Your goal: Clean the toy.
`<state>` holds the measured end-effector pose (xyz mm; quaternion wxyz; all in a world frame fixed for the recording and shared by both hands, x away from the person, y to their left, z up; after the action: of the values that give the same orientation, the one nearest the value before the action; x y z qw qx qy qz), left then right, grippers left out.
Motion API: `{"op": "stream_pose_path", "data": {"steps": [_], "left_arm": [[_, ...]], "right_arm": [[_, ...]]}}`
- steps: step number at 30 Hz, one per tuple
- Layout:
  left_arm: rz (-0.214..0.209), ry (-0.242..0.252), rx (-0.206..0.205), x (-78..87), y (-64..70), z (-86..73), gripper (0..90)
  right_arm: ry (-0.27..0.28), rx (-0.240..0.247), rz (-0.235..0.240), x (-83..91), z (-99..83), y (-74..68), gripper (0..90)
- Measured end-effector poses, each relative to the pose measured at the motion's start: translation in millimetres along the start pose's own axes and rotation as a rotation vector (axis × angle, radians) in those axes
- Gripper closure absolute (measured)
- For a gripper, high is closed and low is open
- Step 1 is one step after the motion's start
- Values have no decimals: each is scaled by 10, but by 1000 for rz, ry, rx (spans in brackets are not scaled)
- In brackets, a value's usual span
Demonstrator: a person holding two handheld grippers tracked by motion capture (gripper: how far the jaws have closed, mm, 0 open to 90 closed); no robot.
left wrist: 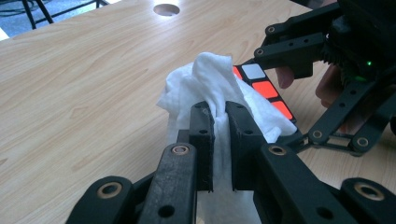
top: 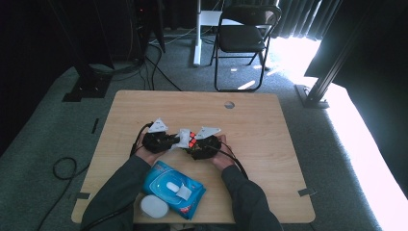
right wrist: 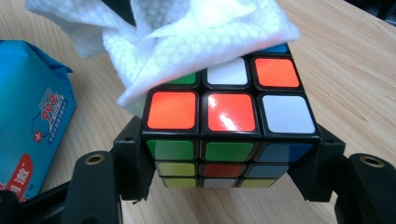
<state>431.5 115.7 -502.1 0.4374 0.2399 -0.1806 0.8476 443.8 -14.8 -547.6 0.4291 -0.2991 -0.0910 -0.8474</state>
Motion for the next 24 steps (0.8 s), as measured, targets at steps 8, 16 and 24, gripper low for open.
{"op": "stream_pose_path", "data": {"steps": [8,16,24], "left_arm": [[18,-10,-22,0,16,3,821],[-10,-12,-52,-13,93,34,821],[-52,-9,-76,-47,205,63,821]], "right_arm": [[-3,-1,-5,-29,9,-16,341],[-10,7,-5,-57,29,-48,341],[-11,7,-3,-101,44,-81,341]]}}
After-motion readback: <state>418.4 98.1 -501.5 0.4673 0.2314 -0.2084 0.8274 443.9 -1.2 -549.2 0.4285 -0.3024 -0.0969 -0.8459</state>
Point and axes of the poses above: each handheld gripper's, and its own axes: x roughly backward along the jaws, z roughly out of its top, y roughly to its right, the point moved 7 cm from there along -x, roughly forward along the jaws, and after that the axes turned 11 degrees about -x, right-handed, at the moved point
